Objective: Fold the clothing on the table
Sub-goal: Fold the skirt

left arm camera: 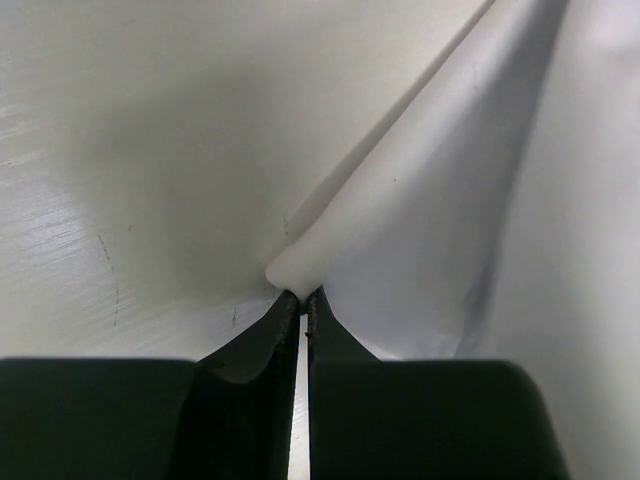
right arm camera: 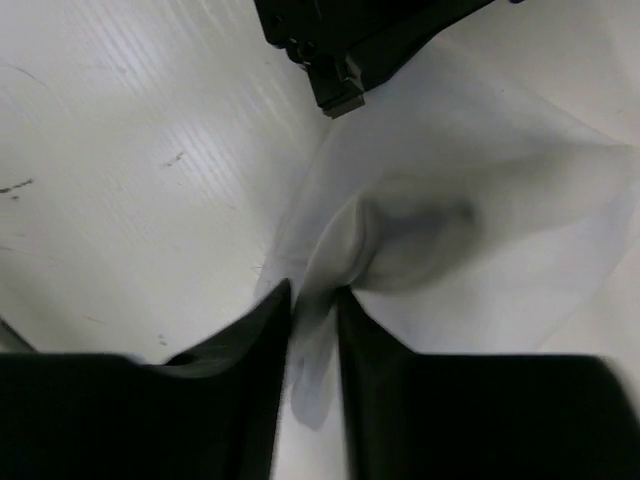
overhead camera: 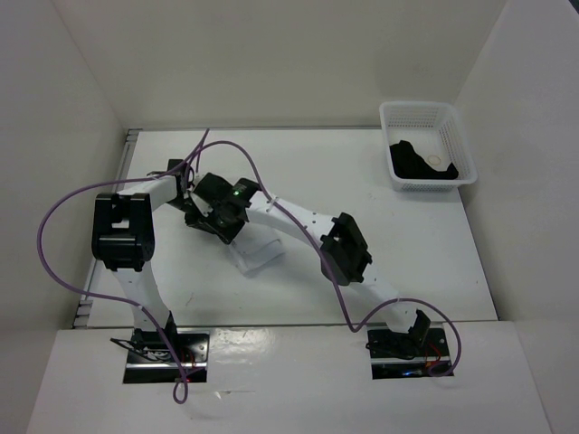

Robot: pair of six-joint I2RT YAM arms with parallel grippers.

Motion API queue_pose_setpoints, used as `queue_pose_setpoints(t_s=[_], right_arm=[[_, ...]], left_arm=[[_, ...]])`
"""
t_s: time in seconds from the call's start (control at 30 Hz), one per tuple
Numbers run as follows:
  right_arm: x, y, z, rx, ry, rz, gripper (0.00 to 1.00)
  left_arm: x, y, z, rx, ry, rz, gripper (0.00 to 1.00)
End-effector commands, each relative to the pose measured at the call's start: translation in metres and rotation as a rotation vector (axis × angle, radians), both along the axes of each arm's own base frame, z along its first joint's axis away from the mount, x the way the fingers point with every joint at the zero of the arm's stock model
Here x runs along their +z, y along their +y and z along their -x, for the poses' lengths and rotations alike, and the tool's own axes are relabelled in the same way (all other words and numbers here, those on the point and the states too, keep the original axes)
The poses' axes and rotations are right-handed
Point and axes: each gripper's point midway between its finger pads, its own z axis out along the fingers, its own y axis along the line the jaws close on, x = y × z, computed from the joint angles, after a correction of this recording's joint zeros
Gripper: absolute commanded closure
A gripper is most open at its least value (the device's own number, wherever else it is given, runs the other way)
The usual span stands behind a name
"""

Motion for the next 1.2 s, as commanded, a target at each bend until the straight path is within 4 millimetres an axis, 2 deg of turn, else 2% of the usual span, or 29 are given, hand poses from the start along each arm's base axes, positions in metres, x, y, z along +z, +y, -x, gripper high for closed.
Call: queue_pose_setpoints(t_s=[0.0,0.1,0.13,0.2,0.27,0.33,0.37,0.43,0.47,0.5,0.53,0.57,0.63,0.67,0.7,0.73,0.77,0.8,0.83,0.87,0.9,0.93,1.0,1.07,1.1,1.17], right_arm=[[0.019,0.017,0.013,0.048,0.028,-0.067,0.63],[0.026,0.019,0.019,0.081,0.054,-0.085,0.45],[0.028,0.022,0.029,0.112,0.072,-0.092,0.42],[0.039,0.021,0.034,0.145,0.076,-0.11,0.39],[0.058,0.022,0.041,0.186,0.083,-0.151,0.33],[0.067,0.015,0.045,0.219,0.074,-0.148,0.27],[0.086,0.009,0.048,0.245,0.045,-0.164,0.24],[0.094,-0.003,0.049,0.256,0.007,-0.154,0.2],[0.121,-0.035,0.047,0.245,-0.094,-0.165,0.15],[0.122,-0.038,0.043,0.234,-0.096,-0.164,0.15],[0.153,-0.05,0.04,0.235,-0.193,-0.206,0.14],[0.136,-0.066,0.043,0.219,-0.188,-0.158,0.11],[0.143,-0.088,0.03,0.187,-0.269,-0.16,0.07],[0.14,-0.114,0.031,0.166,-0.296,-0.131,0.05],[0.138,-0.133,0.017,0.125,-0.318,-0.119,0.04],[0.14,-0.144,0.009,0.09,-0.346,-0.132,0.03],[0.122,-0.163,0.007,0.061,-0.325,-0.1,0.02],[0.131,-0.186,-0.007,-0.003,-0.35,-0.113,0.02],[0.119,-0.2,-0.009,-0.029,-0.336,-0.092,0.02],[0.117,-0.21,-0.014,-0.055,-0.338,-0.089,0.02],[0.117,-0.22,-0.014,-0.084,-0.336,-0.09,0.02],[0.104,-0.234,-0.018,-0.114,-0.322,-0.07,0.02],[0.096,-0.243,-0.019,-0.145,-0.314,-0.068,0.02],[0.083,-0.25,-0.016,-0.166,-0.288,-0.064,0.02],[0.079,-0.254,-0.018,-0.192,-0.281,-0.066,0.02],[0.078,-0.263,-0.023,-0.229,-0.281,-0.07,0.02]], left_arm=[[-0.018,0.001,0.009,-0.037,0.044,-0.021,0.97],[-0.018,0.001,0.009,-0.037,0.044,-0.021,0.97],[-0.018,0.001,0.009,-0.037,0.044,-0.021,0.97],[-0.018,0.001,0.009,-0.037,0.044,-0.021,0.97],[-0.018,0.003,0.012,-0.036,0.055,-0.031,0.97],[-0.007,0.008,0.004,-0.03,0.01,-0.062,0.97],[-0.002,0.009,0.002,-0.018,-0.002,-0.072,0.96],[0.017,0.027,-0.003,0.027,-0.054,-0.098,0.93],[0.038,0.049,-0.004,0.09,-0.092,-0.111,0.78],[0.038,0.049,-0.004,0.091,-0.092,-0.111,0.78],[0.05,0.066,-0.002,0.139,-0.11,-0.128,0.75],[0.057,0.075,0.0,0.162,-0.123,-0.142,0.67],[0.084,0.096,-0.001,0.206,-0.196,-0.19,0.57],[0.092,0.103,-0.001,0.22,-0.223,-0.231,0.53],[0.113,0.107,0.0,0.225,-0.287,-0.26,0.48],[0.126,0.11,-0.002,0.226,-0.33,-0.283,0.4],[0.139,0.115,-0.002,0.24,-0.366,-0.312,0.36],[0.164,0.111,-0.004,0.225,-0.445,-0.321,0.32],[0.175,0.107,-0.004,0.218,-0.473,-0.321,0.26],[0.188,0.091,-0.006,0.168,-0.521,-0.277,0.24],[0.198,0.084,-0.005,0.139,-0.545,-0.243,0.24],[0.21,0.07,-0.005,0.093,-0.565,-0.194,0.24],[0.207,0.034,-0.004,-0.031,-0.537,-0.01,0.21],[0.19,0.01,0.001,-0.11,-0.442,0.113,0.2],[0.19,0.0,0.003,-0.146,-0.424,0.188,0.2],[0.168,-0.014,0.009,-0.216,-0.342,0.275,0.18]])
